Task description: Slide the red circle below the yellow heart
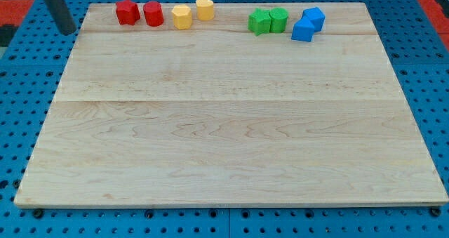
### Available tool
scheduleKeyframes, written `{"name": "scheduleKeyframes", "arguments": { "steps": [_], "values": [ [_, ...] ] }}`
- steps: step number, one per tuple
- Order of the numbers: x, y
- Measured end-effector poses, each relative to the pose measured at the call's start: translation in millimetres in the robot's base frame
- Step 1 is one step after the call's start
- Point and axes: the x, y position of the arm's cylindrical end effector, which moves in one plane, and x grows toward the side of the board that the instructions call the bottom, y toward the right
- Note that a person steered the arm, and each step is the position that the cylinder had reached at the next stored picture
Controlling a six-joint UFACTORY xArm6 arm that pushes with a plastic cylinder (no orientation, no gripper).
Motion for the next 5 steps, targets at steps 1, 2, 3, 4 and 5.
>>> {"name": "scheduleKeyframes", "arguments": {
  "steps": [1, 2, 3, 4, 5],
  "values": [
    [-31, 1],
    [-56, 34],
    [-69, 66],
    [-64, 118],
    [-47, 139]
  ]
}}
